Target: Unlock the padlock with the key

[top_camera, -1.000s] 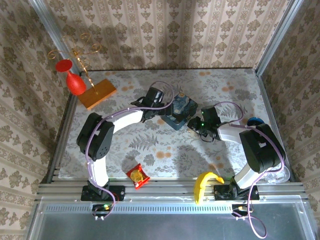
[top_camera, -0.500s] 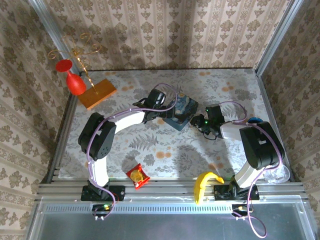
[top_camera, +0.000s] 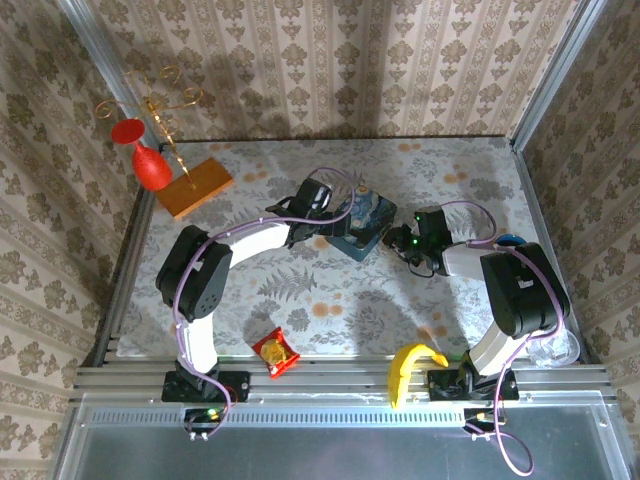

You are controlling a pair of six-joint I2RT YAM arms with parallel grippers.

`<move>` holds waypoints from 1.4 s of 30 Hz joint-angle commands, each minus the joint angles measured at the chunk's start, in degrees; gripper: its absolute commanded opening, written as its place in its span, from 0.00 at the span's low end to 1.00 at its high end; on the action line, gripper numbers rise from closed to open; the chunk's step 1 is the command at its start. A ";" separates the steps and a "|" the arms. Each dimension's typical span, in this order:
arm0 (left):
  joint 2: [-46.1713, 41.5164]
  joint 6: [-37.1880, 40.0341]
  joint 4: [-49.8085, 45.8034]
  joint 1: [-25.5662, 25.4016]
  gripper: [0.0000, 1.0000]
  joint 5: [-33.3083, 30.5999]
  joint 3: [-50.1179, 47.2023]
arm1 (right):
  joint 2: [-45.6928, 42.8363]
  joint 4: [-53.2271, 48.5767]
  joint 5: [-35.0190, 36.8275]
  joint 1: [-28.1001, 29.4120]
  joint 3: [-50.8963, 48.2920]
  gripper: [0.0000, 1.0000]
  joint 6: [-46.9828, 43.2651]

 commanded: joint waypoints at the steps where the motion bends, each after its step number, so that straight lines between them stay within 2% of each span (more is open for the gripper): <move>1: 1.36 1.70 -9.61 0.05 1.00 -1.72 -3.30 | -1.29 1.42 -0.87 -0.54 -0.96 0.00 0.69; 13: -0.22 3.00 -9.60 3.61 1.00 -2.07 -2.08 | -9.13 -6.47 2.65 -0.73 -2.68 0.00 -1.64; 23: -1.63 6.08 -12.10 8.90 1.00 -3.47 3.45 | -21.12 -23.41 9.41 0.15 -1.98 0.00 -6.44; 32: -10.07 5.58 -13.89 13.20 1.00 -5.61 1.60 | -31.25 -42.07 17.47 0.67 0.19 0.00 -13.09; 39: -18.75 0.34 -12.77 13.04 1.00 -2.86 -4.42 | -33.27 -49.03 20.63 2.12 2.76 0.00 -16.02; 42: -23.13 -1.80 -11.83 10.56 1.00 -3.42 -8.89 | -31.78 -50.53 22.80 3.91 4.66 0.00 -17.32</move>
